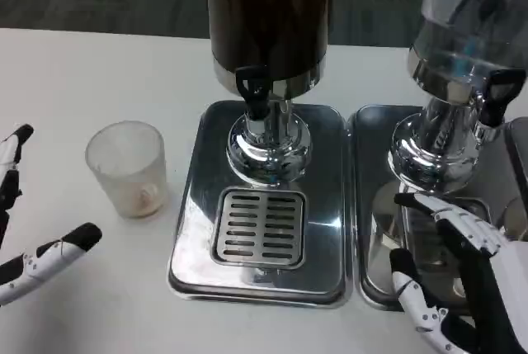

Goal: Grasp the cup under the faucet to collect the drink, then remove the cup.

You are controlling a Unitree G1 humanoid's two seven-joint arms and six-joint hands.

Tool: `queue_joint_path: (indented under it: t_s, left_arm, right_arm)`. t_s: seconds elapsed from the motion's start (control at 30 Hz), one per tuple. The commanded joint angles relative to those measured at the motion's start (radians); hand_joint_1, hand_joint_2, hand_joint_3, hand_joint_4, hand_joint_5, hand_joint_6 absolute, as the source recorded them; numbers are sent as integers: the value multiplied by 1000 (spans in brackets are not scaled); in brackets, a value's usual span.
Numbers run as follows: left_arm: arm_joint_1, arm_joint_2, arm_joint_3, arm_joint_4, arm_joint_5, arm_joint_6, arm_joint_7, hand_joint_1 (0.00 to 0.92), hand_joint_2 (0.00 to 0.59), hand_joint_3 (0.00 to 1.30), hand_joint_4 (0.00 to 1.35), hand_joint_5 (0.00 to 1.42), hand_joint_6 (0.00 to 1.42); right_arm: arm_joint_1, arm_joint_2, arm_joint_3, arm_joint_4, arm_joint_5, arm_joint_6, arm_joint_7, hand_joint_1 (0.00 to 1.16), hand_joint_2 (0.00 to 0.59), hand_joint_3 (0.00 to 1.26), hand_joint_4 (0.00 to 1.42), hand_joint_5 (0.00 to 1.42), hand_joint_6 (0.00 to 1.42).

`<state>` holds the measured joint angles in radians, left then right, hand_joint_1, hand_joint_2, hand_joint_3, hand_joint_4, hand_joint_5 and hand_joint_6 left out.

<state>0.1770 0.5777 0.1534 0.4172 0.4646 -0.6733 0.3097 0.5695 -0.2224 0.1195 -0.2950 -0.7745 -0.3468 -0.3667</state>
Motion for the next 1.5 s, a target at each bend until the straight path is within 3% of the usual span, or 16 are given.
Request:
queue_joint_path:
  t_s: [0.03, 0.4, 0.8, 1.5]
  left_arm:
    - [-63, 17, -34, 72, -10, -23, -28, 37, 3, 8, 0, 93, 324]
    - [-195, 31, -110, 236, 11, -24, -31, 42, 5, 8, 0, 99, 328]
    - [-321, 27, -149, 396, -25, -17, -72, 40, 0, 0, 0, 86, 320]
    - [-522, 28, -254, 670, -27, -83, -124, 10, 0, 0, 0, 15, 248]
  right_arm:
    - [0, -10, -4, 3, 8, -12, -11, 304, 415, 285, 252, 231, 232]
    - [14, -8, -2, -3, 8, -10, -21, 304, 415, 294, 257, 244, 246]
    - [44, -9, -9, -22, 11, -10, -27, 304, 415, 295, 270, 248, 253]
    - [98, -10, -35, -59, 15, -14, -31, 317, 408, 300, 271, 272, 256]
